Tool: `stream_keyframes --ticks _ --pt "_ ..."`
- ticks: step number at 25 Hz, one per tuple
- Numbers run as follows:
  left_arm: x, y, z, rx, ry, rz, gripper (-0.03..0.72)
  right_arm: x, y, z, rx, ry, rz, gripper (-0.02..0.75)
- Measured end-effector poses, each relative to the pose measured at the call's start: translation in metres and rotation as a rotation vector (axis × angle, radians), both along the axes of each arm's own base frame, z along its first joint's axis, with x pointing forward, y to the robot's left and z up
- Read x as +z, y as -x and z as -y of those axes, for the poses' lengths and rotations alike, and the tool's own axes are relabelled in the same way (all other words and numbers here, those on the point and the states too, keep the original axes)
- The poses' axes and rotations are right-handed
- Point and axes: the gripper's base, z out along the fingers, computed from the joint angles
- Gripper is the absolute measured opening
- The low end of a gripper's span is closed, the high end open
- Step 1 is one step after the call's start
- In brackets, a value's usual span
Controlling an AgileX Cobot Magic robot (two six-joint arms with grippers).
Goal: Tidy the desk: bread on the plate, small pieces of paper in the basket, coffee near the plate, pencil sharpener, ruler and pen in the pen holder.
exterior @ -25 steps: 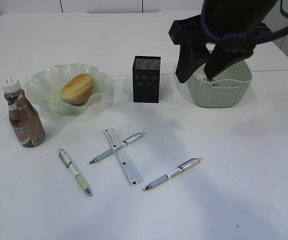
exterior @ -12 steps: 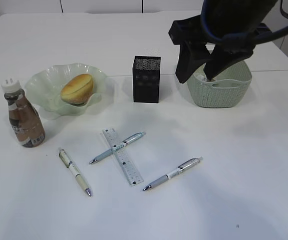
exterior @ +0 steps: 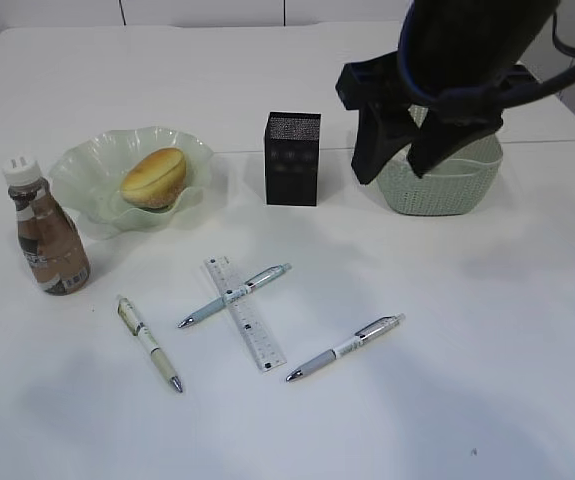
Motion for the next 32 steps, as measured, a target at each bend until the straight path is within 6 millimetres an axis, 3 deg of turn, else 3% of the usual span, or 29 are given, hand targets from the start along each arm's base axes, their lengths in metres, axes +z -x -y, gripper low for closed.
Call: stream_keyframes --ticks 8,14,15,22,29,32 --pt "-0.036 0.005 -0.001 0.004 -0.017 -0.118 0.354 -0.025 -0.012 -0.005 -0.018 0.024 -0.070 0.460" --pt "-0.038 0.005 0.002 0.004 0.022 -0.138 0.549 -0.038 -0.016 -0.011 -0.028 0.033 -0.105 0.460" --pt "-0.038 0.005 0.002 0.006 0.022 -0.142 0.559 -0.045 -0.014 -0.023 -0.003 0.041 -0.122 0.461" --pt "-0.040 0.004 0.003 0.018 0.034 -0.158 0.577 -0.064 -0.007 -0.059 0.037 0.036 -0.149 0.460" --pt "-0.041 0.006 0.004 0.020 0.061 -0.191 0.578 -0.082 -0.018 -0.072 0.003 -0.045 -0.148 0.460" --pt "-0.042 0.007 0.004 0.023 0.061 -0.201 0.578 -0.100 -0.023 -0.078 -0.010 -0.050 -0.187 0.463"
